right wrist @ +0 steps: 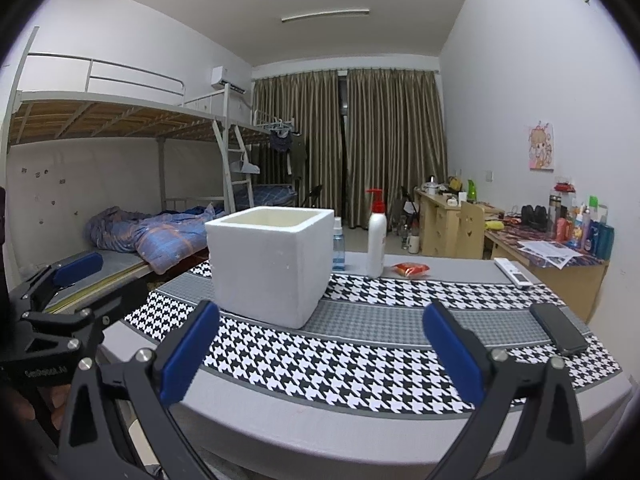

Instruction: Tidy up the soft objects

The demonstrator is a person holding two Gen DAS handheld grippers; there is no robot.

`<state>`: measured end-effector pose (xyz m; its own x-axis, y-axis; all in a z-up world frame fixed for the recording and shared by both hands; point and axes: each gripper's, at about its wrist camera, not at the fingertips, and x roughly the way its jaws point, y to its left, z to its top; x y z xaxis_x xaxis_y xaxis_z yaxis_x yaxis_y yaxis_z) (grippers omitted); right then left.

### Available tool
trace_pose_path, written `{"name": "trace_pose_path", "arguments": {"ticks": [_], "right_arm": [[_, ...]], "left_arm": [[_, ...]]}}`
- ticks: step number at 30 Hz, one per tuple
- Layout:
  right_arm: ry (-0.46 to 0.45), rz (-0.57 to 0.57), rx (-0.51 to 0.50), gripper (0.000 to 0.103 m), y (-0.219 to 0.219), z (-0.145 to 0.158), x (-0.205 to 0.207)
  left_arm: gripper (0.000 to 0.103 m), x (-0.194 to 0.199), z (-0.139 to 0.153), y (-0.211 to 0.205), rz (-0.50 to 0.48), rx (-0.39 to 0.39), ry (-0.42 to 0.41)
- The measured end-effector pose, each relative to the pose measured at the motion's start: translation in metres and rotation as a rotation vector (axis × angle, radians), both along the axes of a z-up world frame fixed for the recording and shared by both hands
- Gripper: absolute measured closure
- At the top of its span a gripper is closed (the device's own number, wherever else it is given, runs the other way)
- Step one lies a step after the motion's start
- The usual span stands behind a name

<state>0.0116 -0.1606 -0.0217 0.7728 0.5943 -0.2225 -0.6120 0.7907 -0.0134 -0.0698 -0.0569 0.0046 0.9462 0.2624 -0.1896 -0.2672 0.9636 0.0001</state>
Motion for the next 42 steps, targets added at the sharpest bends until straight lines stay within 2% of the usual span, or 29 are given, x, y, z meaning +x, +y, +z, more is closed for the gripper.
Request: {"name": "trace_pose_path", "arguments": {"ticks": [42], "right_arm": [[0.009,-0.027,-0.016,0.000,-0.002,-0.006,0.007]], "left_arm": [[0.001,0.000,-0.008,-0.003,-0.021,0.015,0.032]]}}
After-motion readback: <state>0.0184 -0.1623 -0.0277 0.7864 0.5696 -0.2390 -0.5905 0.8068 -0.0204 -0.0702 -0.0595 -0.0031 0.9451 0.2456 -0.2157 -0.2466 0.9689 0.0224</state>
